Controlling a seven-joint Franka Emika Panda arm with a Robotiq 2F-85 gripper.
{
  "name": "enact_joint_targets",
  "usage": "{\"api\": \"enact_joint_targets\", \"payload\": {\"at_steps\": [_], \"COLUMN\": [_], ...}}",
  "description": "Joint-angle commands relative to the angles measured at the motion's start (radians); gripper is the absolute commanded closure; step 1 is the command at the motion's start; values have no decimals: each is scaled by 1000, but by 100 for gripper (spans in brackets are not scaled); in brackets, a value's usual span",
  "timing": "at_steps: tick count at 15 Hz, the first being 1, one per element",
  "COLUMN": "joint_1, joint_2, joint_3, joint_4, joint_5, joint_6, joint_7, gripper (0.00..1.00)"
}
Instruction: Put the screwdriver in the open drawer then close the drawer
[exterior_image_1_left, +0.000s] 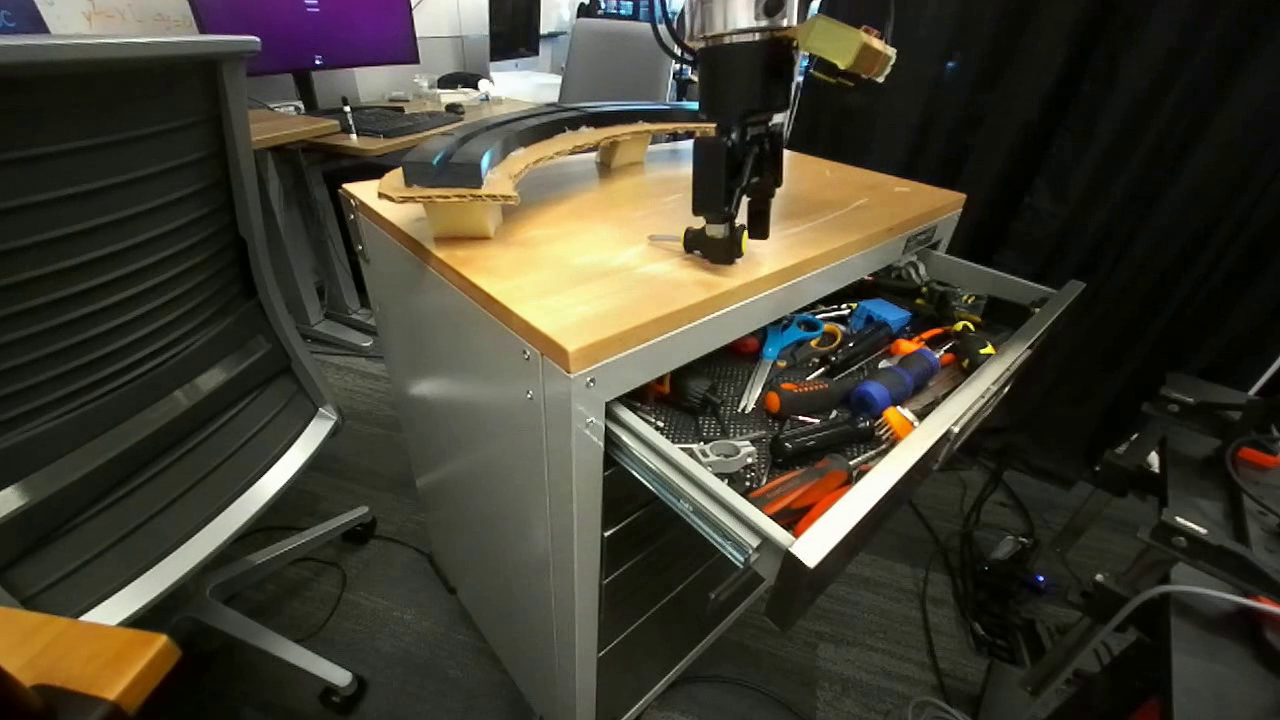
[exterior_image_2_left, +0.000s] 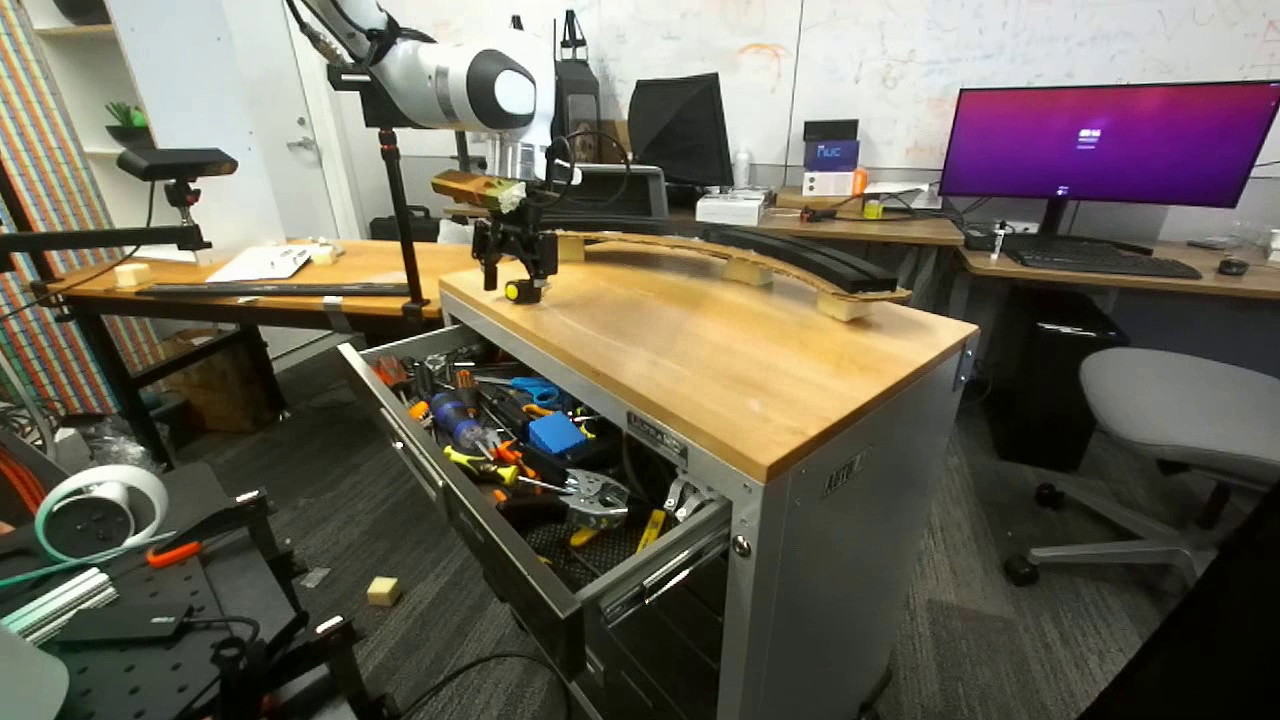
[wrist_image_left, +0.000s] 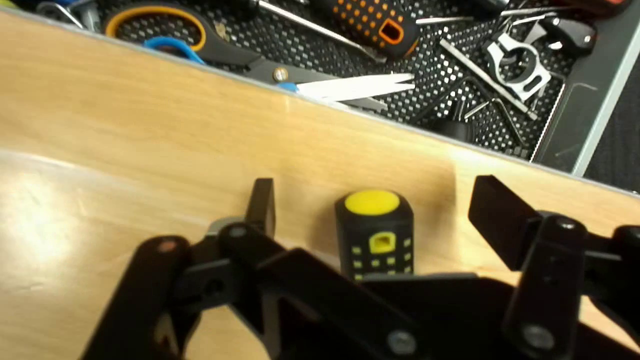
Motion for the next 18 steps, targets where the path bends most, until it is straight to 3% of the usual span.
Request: {"api": "enact_joint_targets", "payload": {"at_steps": [1,8,11,18], "joint_1": [40,37,32,33], "joint_2": [63,68,57,4], "joint_3": [-16,-19,20,95], "joint_4": [116,121,102,19], "joint_5": [-56,-55,-41,-51], "joint_6": [-2,-36,-132,-219], "joint_7": [51,53,-55,-289], "gripper": [34,89,87,86]}}
